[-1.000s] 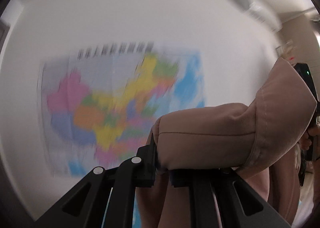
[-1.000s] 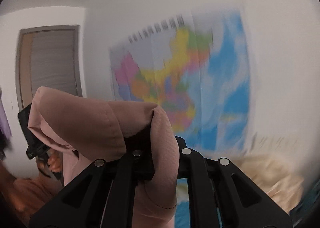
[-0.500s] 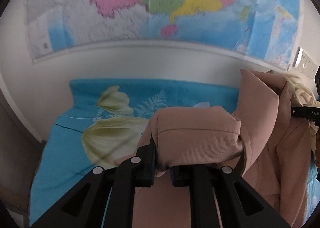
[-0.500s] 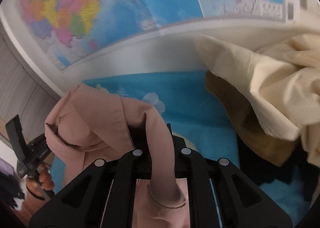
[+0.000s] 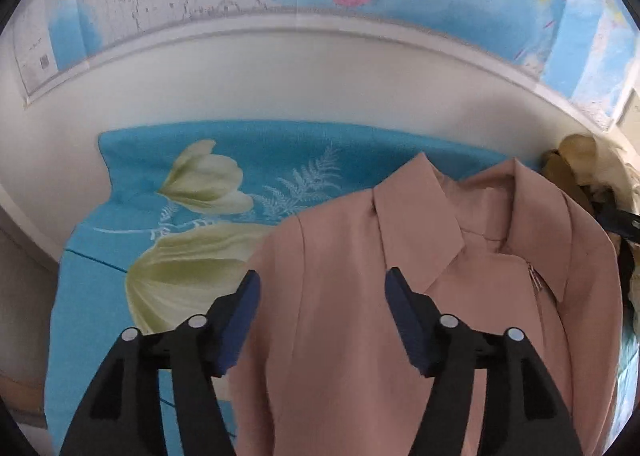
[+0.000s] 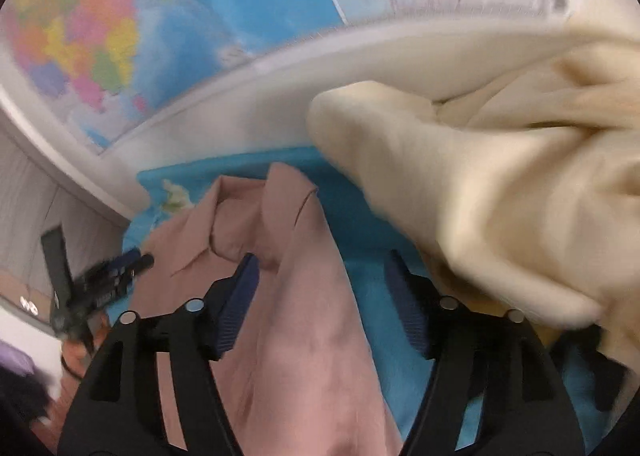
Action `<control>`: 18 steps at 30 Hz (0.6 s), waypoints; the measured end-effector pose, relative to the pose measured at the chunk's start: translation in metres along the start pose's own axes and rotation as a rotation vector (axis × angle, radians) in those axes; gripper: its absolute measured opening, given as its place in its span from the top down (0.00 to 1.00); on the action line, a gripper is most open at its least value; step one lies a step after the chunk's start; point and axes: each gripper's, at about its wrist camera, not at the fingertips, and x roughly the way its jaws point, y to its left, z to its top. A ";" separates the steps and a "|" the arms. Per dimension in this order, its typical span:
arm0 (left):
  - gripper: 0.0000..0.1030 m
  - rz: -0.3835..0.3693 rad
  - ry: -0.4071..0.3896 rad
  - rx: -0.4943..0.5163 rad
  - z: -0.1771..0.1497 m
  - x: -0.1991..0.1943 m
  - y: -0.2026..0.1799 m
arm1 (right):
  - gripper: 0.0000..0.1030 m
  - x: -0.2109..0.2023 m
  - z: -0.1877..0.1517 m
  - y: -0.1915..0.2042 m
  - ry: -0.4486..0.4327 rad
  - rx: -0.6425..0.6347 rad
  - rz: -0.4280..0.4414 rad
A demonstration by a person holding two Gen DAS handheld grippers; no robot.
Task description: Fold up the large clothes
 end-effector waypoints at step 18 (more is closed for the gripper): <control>0.25 -0.087 -0.142 0.146 -0.038 -0.050 -0.008 | 0.98 -0.047 -0.177 0.037 0.141 -0.161 -0.114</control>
